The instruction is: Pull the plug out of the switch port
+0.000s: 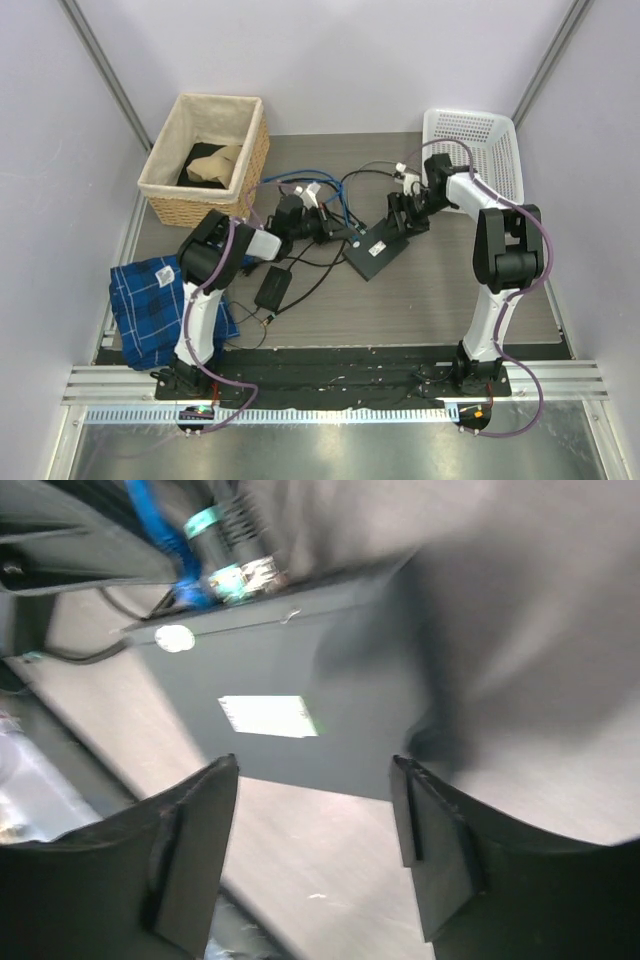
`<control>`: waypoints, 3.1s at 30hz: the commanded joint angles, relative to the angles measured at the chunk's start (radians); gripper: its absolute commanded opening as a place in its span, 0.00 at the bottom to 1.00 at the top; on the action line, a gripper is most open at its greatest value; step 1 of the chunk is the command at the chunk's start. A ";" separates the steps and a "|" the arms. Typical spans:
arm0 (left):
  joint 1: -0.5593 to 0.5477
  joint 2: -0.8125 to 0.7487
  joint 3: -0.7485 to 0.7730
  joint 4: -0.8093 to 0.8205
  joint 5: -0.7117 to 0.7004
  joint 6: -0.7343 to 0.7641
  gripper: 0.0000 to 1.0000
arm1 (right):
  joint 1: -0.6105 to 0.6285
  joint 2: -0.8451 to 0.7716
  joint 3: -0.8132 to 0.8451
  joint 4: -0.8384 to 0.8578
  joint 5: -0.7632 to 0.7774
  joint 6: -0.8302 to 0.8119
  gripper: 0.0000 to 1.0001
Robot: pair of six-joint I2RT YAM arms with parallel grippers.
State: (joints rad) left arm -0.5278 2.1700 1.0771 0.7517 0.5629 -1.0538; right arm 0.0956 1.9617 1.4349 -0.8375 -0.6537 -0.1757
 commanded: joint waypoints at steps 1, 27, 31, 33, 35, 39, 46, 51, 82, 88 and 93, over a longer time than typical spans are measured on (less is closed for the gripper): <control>0.022 -0.122 0.096 -0.198 0.178 0.367 0.00 | -0.007 -0.070 0.142 -0.021 0.068 -0.349 0.73; 0.032 -0.248 0.412 -0.963 0.295 1.282 0.00 | 0.164 0.008 0.039 -0.008 -0.153 -0.871 0.86; 0.032 -0.248 0.411 -0.934 0.263 1.270 0.00 | 0.188 -0.010 0.010 0.115 -0.150 -0.733 0.58; 0.035 -0.254 0.394 -0.870 0.209 1.235 0.00 | 0.191 -0.074 -0.062 0.280 -0.094 -0.627 0.42; 0.038 -0.256 0.386 -0.775 0.167 1.159 0.15 | 0.191 -0.131 -0.160 0.389 0.009 -0.591 0.22; 0.040 -0.231 0.467 -0.755 0.108 1.060 0.39 | 0.191 -0.260 -0.290 0.639 0.187 -0.474 0.02; 0.071 -0.286 0.451 -0.822 0.061 0.989 0.61 | 0.251 -0.507 -0.543 0.902 0.572 -0.556 0.01; 0.103 -0.377 0.311 -0.934 -0.001 0.949 0.64 | 0.372 -0.528 -0.718 0.977 0.738 -0.706 0.01; 0.397 -0.349 0.205 -1.099 -0.012 0.535 0.63 | 0.391 -0.882 -0.168 -0.345 0.304 -0.978 0.88; 0.370 -0.426 0.308 -1.331 -0.381 0.771 0.64 | 0.232 -0.932 -0.244 -0.035 0.361 -0.854 0.88; 0.367 -0.483 0.357 -1.382 -0.387 0.938 0.63 | 0.145 -0.779 -0.194 0.184 0.338 -0.573 0.84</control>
State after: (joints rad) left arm -0.1570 1.7763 1.3785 -0.5610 0.2470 -0.3016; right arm 0.2836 1.0676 1.1969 -0.8997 -0.3092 -0.9852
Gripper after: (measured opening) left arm 0.633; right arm 0.857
